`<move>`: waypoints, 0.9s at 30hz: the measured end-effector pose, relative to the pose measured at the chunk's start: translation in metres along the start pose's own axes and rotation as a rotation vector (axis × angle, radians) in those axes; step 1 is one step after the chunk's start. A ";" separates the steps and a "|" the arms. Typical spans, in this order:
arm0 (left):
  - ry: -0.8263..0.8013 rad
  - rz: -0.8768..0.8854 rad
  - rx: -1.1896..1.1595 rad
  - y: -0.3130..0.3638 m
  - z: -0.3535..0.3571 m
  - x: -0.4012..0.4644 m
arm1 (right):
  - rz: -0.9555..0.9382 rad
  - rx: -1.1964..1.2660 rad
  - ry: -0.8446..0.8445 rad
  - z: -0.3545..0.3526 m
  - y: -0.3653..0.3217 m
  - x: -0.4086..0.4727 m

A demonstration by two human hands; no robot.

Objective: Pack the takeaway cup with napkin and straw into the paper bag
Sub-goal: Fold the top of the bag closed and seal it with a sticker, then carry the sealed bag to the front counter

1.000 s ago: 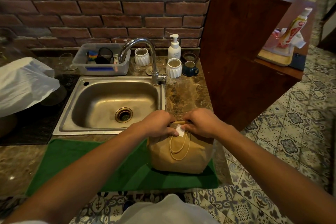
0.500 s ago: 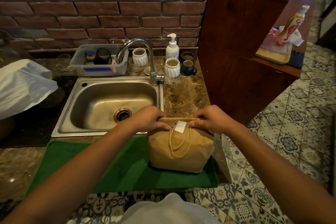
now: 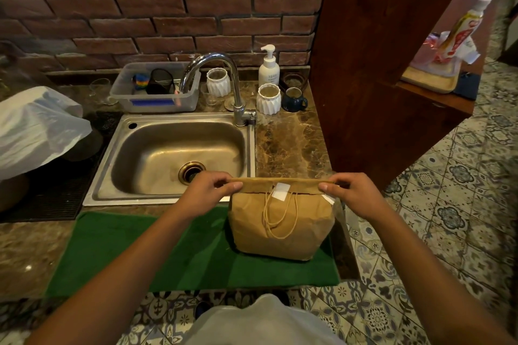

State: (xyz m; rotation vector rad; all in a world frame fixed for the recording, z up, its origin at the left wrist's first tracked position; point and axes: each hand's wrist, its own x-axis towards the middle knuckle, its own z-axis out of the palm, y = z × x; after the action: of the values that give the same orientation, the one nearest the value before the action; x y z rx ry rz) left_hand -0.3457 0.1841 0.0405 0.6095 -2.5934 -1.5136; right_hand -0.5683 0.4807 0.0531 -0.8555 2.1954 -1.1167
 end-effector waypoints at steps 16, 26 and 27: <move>0.059 0.052 -0.273 0.054 0.015 0.004 | 0.095 0.276 0.608 0.029 -0.020 -0.077; -0.358 0.343 -0.229 0.130 0.067 -0.021 | 0.255 0.267 1.244 0.071 -0.035 -0.258; -0.402 0.366 -0.233 0.138 0.081 -0.028 | 0.292 0.275 1.278 0.077 -0.035 -0.280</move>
State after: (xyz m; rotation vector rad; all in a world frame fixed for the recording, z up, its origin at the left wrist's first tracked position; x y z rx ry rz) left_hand -0.3825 0.3204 0.1205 -0.2054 -2.5306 -1.9128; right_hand -0.3198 0.6312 0.0894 0.4978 2.7852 -2.0597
